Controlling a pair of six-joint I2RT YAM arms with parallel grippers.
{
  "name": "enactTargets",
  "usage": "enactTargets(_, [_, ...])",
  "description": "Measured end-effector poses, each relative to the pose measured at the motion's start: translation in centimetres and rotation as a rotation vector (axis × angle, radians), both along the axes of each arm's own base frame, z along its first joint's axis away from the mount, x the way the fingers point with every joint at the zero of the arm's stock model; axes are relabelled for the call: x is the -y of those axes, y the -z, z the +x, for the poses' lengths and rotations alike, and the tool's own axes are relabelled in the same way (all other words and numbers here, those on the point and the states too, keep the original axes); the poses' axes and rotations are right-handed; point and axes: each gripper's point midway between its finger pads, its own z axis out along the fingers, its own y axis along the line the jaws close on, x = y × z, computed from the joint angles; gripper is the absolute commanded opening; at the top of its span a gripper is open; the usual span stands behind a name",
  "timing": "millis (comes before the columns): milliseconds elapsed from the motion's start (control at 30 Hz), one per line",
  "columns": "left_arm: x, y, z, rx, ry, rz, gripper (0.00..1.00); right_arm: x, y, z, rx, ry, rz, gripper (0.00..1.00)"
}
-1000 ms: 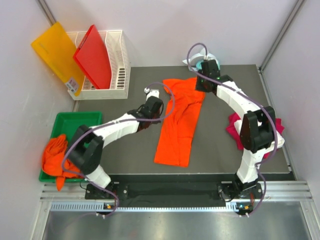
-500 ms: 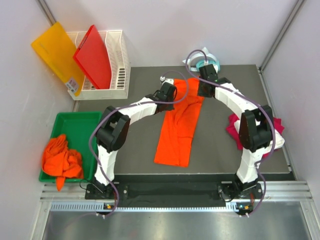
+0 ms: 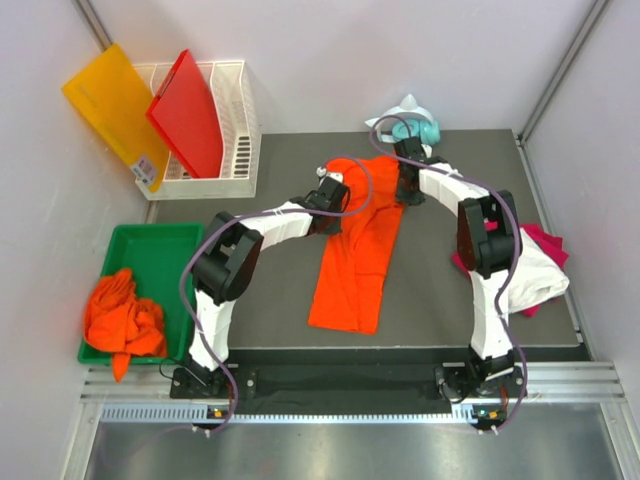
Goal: Fold and stack the t-shirts
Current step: Grab the bottom of the folded rectangular tshirt with both arms
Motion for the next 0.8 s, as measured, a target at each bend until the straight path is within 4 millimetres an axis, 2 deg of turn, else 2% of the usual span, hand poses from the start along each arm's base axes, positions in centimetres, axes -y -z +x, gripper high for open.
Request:
enactTargets(300, [0.1, 0.2, -0.5, -0.007, -0.020, -0.066, 0.02, -0.9, -0.1, 1.2, 0.004, -0.014, 0.026, 0.30])
enactTargets(800, [0.1, 0.5, -4.8, -0.030, -0.021, -0.160, 0.00, -2.8, 0.8, 3.1, -0.018, -0.050, 0.080, 0.31])
